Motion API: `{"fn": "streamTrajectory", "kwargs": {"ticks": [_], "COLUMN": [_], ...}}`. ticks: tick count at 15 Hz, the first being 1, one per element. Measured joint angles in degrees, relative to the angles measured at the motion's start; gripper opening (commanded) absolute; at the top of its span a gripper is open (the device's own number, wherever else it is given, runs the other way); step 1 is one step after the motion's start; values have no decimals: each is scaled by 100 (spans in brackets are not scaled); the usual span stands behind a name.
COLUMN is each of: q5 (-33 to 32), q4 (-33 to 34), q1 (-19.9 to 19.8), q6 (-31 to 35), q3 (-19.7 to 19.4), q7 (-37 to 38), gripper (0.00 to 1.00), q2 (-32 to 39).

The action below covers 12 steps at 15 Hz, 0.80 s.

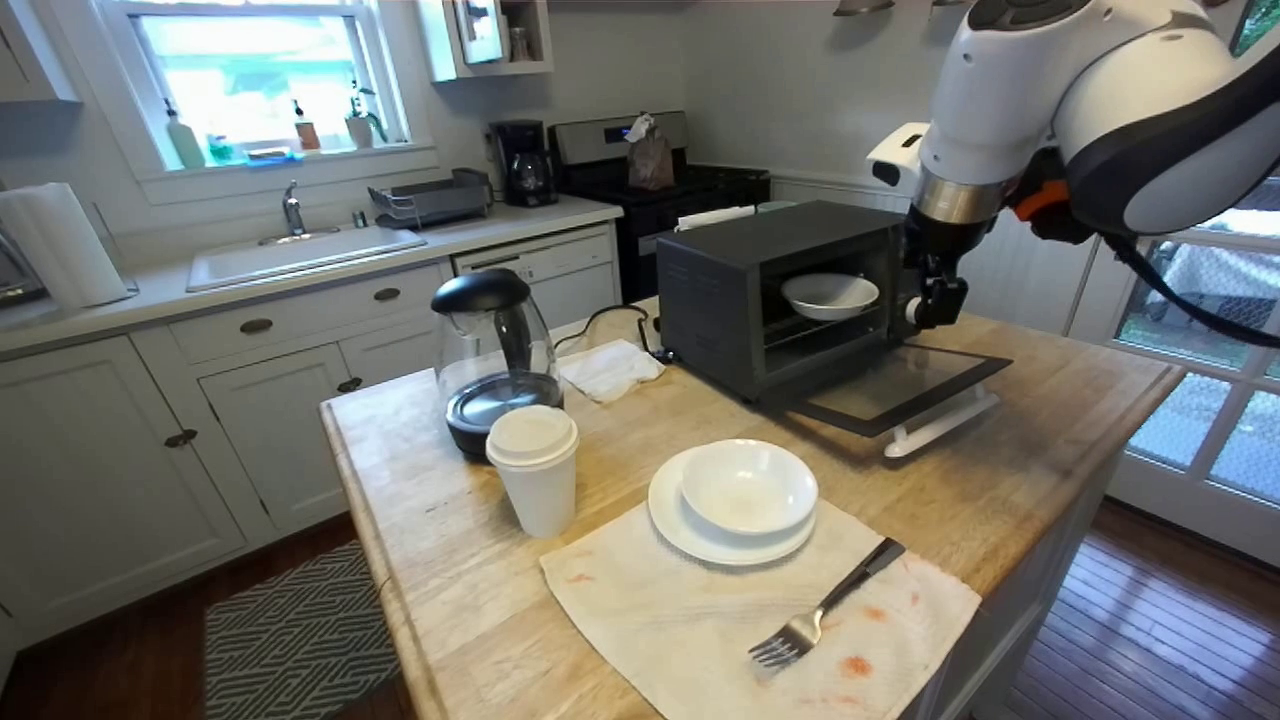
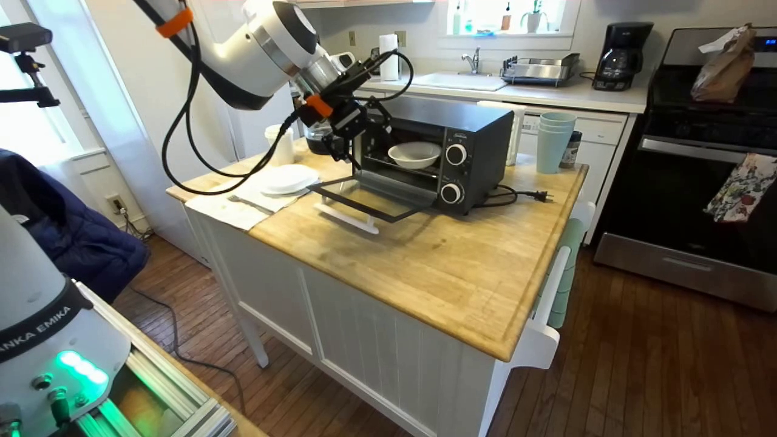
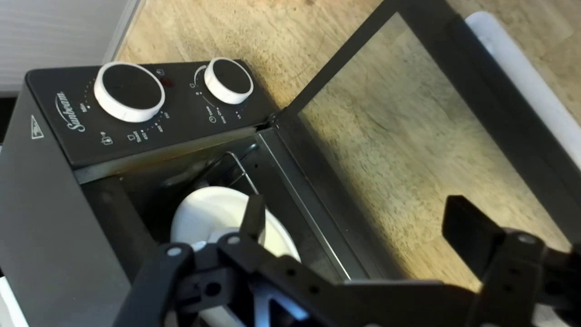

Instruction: Remove the bowl from the oven then close the oven

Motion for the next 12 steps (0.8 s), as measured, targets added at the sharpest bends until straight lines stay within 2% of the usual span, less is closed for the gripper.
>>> {"fn": "streamTrajectory", "kwargs": {"ticks": [11, 12], "q5": [-1053, -1095], "q4": [891, 949], "q1": [1, 1], "q6": [1108, 1178], "q3": [-254, -275], "q7": [918, 953], "gripper": [100, 95], "q2": [1112, 1176]}}
